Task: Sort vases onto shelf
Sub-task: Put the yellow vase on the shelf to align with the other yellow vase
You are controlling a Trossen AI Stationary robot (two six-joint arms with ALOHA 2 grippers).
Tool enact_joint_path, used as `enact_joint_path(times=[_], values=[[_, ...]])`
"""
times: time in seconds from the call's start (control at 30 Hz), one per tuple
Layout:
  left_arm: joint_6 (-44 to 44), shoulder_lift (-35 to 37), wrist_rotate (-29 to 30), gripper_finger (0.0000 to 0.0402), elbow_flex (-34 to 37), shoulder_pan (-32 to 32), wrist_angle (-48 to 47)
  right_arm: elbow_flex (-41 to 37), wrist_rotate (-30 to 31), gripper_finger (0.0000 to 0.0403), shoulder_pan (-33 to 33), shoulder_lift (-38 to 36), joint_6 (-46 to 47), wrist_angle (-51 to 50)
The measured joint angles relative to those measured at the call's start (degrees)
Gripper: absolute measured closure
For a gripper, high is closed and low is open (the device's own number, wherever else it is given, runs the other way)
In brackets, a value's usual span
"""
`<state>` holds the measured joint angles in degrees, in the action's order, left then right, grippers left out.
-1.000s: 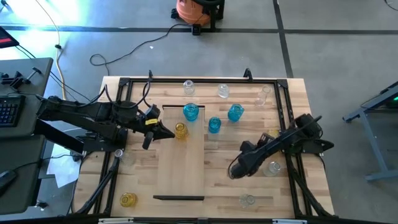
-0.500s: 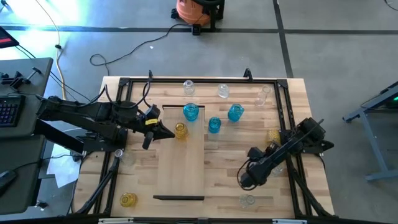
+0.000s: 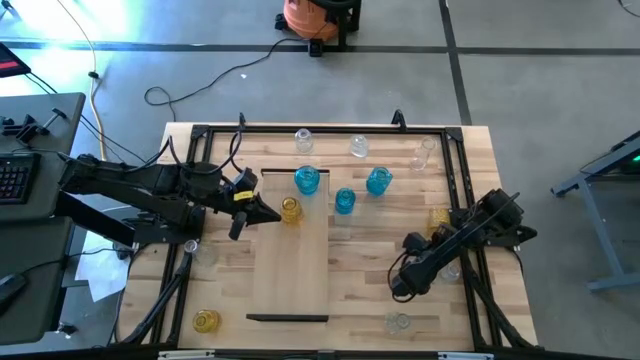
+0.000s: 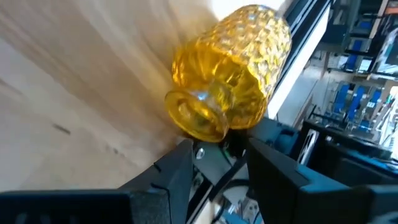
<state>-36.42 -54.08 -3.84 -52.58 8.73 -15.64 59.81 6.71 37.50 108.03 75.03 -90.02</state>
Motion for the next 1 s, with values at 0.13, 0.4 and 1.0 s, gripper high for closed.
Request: enact_joint_path(times=[0.13, 0.4, 1.0], values=[[-0.46, 0.0, 0.02, 0.0401, 0.0, 0.0, 0.02, 0.0, 2.63, 0.0263, 0.0, 0.0, 0.04, 0.0], [-1.07, 0.0, 0.04, 0.0402, -0.01, 0.0, 0.02, -3.12, 2.65, 0.0263, -0.74, -0.02, -0.4, 0.69], [-1.97, 0.0, 1.05, 0.0402, 0.0, 0.0, 0.13, -8.64, 4.89, 0.0265, -0.74, -0.09, -1.54, 2.69]])
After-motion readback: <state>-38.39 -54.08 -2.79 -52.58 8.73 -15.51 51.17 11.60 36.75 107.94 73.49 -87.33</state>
